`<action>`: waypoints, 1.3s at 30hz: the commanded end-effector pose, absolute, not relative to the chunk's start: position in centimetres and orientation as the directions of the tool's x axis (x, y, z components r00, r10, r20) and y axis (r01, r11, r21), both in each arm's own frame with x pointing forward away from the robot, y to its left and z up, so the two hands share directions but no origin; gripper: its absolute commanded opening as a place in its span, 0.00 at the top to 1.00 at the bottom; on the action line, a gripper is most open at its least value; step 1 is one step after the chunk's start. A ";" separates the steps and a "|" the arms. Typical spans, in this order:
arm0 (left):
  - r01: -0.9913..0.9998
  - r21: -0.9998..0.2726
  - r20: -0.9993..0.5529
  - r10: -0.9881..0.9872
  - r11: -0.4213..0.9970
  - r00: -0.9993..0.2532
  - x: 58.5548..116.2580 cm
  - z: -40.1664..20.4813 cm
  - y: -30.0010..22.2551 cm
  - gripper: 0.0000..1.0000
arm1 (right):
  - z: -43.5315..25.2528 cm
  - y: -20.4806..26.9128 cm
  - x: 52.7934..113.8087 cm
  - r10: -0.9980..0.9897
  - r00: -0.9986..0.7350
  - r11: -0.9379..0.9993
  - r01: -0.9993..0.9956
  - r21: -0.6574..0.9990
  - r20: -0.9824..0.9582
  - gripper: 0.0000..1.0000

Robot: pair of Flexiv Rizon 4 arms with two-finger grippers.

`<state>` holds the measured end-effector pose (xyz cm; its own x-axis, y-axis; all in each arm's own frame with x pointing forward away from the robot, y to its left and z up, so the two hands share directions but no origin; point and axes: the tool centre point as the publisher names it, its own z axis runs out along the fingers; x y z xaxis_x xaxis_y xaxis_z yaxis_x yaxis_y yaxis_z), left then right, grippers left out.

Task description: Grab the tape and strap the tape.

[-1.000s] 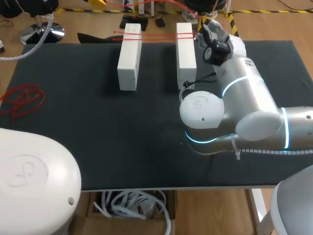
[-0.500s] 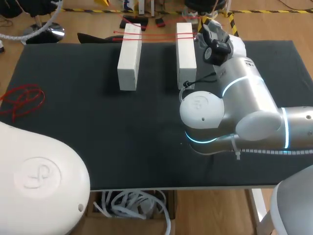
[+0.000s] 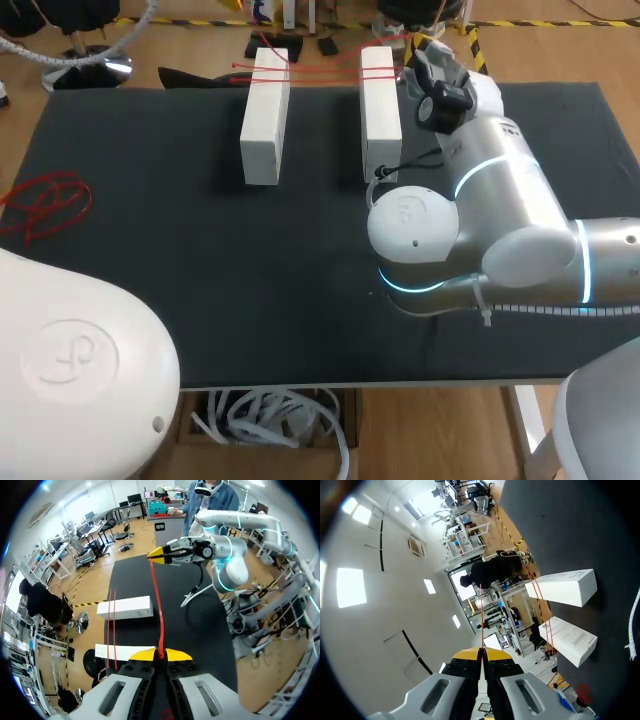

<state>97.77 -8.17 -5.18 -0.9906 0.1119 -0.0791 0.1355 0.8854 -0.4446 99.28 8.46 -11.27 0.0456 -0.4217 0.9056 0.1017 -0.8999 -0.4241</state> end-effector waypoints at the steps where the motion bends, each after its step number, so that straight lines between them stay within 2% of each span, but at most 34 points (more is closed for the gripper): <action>1: 0.136 -0.405 -0.077 0.114 0.904 -0.990 97.4 -4.7 -9.3 1.00 | -11.0 8.3 99.3 -0.419 0.053 -0.901 0.101 -0.422 0.907 1.00; 19: 0.155 -0.392 -0.083 0.133 0.907 -0.988 96.8 -4.7 -12.5 1.00 | -11.0 8.3 99.3 -0.419 0.053 -0.901 0.101 -0.422 0.907 1.00; 39: 0.155 -0.380 -0.076 0.136 0.912 -0.988 96.8 -4.8 -12.8 1.00 | -11.0 8.3 99.3 -0.419 0.053 -0.901 0.101 -0.422 0.907 1.00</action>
<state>96.82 -12.80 -4.78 -0.9877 0.1368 -0.0762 0.1556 0.9110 -0.3819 99.28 8.45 -11.27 0.0456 -0.4217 0.9056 0.1017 -0.8999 -0.4241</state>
